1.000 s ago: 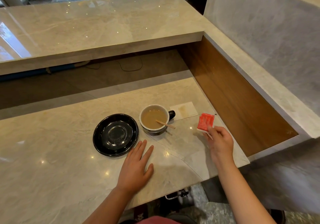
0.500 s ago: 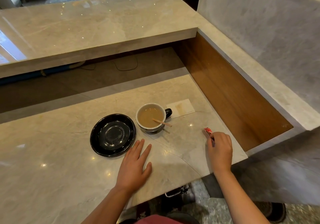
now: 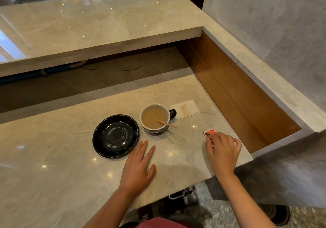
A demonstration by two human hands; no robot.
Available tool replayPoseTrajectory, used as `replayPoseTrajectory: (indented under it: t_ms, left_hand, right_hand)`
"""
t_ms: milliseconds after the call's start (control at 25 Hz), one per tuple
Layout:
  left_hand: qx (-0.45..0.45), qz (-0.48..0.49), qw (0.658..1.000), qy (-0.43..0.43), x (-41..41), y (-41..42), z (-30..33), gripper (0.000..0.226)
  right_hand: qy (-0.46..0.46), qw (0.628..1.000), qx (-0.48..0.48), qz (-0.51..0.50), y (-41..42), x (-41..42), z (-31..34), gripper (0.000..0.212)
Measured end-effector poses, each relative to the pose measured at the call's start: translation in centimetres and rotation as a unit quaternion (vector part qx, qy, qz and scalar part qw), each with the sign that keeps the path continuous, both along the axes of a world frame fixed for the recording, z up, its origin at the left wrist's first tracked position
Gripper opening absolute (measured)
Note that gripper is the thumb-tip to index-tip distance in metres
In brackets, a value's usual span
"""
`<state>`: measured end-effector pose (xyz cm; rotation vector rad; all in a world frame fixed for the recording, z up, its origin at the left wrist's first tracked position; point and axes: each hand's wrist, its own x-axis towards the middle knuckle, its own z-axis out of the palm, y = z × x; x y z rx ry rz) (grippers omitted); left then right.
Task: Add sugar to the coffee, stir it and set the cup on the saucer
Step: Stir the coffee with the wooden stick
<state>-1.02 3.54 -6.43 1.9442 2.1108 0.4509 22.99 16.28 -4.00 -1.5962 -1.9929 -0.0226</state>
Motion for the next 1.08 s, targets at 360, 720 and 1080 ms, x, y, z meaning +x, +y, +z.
replayPoseTrajectory:
  t_ms: [360, 720, 1080]
  left_hand:
    - [0.007, -0.02, 1.0, -0.001, -0.4, -0.1, -0.1, 0.06]
    - [0.003, -0.01, 1.0, -0.012, -0.5, -0.1, -0.5, 0.058]
    - [-0.003, -0.006, 1.0, -0.014, -0.6, -0.2, -0.8, 0.058]
  right_hand:
    - [0.253, 0.924, -0.245, 0.147, 0.4, -9.0, 4.8, 0.029]
    - [0.37, 0.889, -0.233, 0.138, 3.1, -13.2, 6.5, 0.009]
    - [0.18, 0.925, -0.177, 0.284, 6.1, -9.7, 7.0, 0.012]
